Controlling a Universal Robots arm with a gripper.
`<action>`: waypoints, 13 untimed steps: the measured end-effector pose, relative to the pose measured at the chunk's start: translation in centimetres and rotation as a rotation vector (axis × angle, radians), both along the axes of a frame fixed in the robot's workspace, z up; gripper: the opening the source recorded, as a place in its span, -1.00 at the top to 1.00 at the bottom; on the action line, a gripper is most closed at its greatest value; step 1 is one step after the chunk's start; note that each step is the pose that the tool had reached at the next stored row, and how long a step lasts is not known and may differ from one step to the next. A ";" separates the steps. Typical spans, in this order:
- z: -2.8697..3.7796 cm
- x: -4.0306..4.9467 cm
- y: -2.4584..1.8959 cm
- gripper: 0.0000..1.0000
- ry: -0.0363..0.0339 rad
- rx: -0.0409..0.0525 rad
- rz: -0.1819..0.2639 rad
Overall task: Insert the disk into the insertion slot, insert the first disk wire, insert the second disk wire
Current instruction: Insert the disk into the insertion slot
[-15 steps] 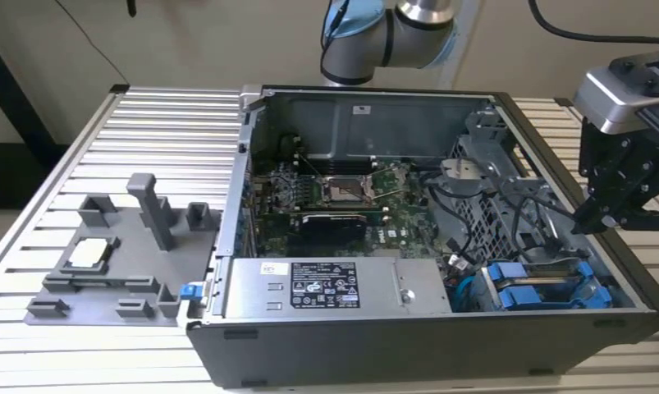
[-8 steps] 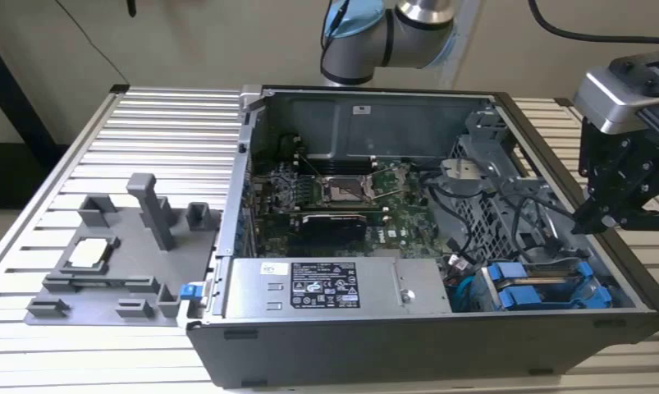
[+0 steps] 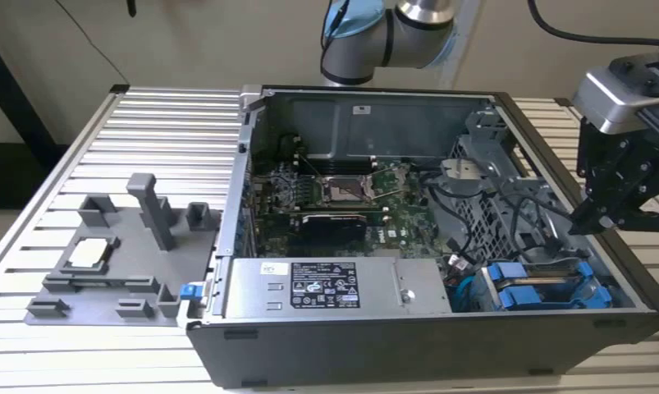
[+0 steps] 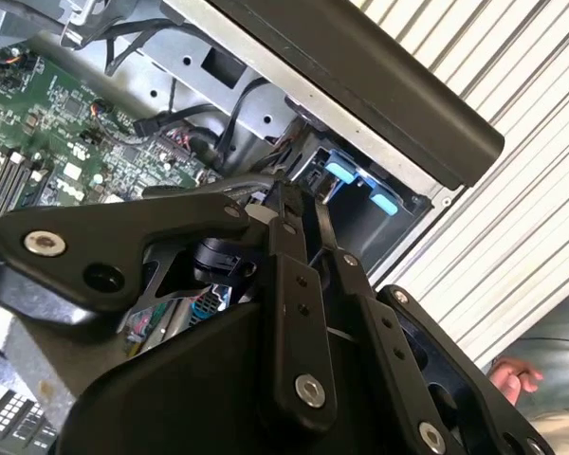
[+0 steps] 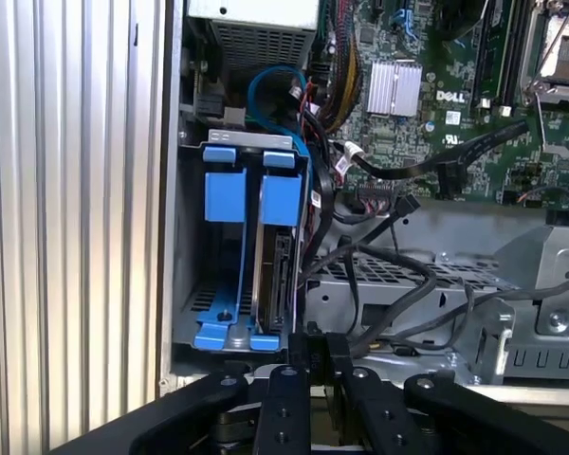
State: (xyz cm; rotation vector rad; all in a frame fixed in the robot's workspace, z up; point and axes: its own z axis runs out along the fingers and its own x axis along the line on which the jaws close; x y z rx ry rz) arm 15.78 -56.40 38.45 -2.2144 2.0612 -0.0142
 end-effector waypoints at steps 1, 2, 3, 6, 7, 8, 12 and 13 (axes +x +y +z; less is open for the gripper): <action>-0.11 -0.01 0.00 0.62 0.0027 0.0000 0.000; -0.23 -0.01 -0.01 0.62 0.0048 -0.0002 -0.001; -0.35 -0.01 0.00 0.62 0.0064 -0.0003 -0.002; -0.79 0.00 0.00 0.62 0.0083 -0.0004 -0.017; -0.95 0.00 0.00 0.62 0.0089 -0.0002 -0.027; -1.08 0.00 0.00 0.62 0.0099 -0.0002 -0.036; -1.24 0.01 -0.08 0.62 0.0426 -0.0010 -0.049; -1.32 0.02 -0.07 0.62 0.0480 -0.0009 -0.050</action>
